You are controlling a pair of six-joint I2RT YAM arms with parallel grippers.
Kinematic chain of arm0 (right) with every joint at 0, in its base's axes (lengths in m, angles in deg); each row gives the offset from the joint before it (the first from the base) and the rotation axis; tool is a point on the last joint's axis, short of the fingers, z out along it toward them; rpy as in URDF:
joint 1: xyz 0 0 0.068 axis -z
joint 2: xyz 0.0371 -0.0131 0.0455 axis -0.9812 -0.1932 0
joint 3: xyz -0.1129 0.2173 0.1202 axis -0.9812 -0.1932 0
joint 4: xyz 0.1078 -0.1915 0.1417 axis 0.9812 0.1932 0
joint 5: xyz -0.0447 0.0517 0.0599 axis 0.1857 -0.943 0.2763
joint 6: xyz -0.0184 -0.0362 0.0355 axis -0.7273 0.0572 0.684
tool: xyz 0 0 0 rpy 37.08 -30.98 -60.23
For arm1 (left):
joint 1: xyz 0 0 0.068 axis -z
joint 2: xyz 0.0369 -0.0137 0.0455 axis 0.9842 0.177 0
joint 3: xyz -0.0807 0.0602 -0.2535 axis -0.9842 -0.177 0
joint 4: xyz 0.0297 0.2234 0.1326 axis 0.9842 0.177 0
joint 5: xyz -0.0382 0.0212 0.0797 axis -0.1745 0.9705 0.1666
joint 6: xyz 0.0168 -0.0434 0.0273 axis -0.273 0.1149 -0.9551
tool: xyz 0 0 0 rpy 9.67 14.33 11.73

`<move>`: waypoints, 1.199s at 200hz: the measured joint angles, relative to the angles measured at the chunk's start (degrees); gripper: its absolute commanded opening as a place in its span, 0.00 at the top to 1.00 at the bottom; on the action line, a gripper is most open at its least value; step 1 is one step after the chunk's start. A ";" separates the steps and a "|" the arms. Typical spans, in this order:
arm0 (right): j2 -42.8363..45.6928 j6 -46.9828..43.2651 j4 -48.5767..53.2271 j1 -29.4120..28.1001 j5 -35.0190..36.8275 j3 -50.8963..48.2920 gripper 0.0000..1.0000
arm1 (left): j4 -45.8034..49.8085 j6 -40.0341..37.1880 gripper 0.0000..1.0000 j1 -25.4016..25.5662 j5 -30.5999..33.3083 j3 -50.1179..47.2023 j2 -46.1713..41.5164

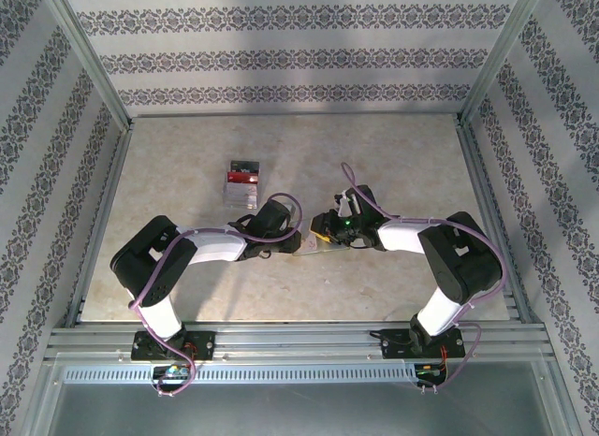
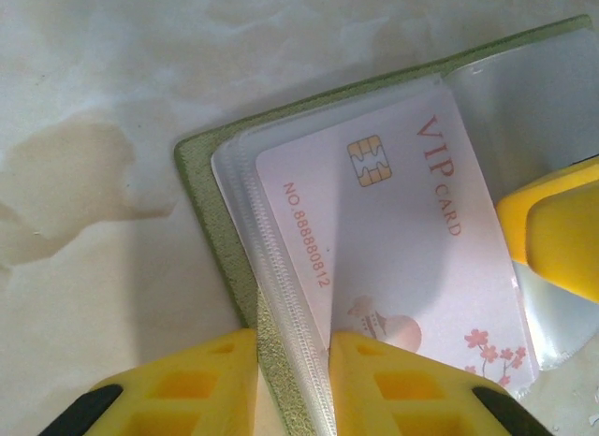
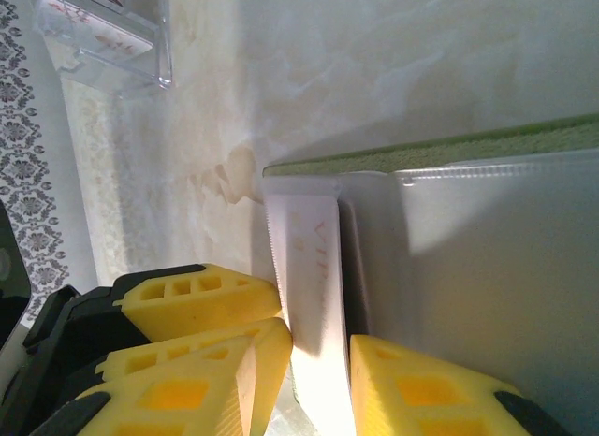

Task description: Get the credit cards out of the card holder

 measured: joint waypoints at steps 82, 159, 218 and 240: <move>-1.97 -0.28 -2.05 0.00 0.46 -1.14 0.69 | 0.11 0.26 0.80 -0.02 0.04 0.11 0.00; -1.51 -1.05 -2.73 -0.42 0.24 -1.51 0.68 | 0.11 0.94 0.81 -0.02 0.00 0.24 0.02; 1.97 1.09 -7.82 -0.42 -3.72 -3.96 0.67 | 0.33 0.92 0.81 -0.02 -0.17 0.50 0.04; 1.81 1.49 -9.20 -0.42 -5.07 -3.96 0.68 | 0.35 0.92 0.81 -0.02 -0.17 0.52 0.04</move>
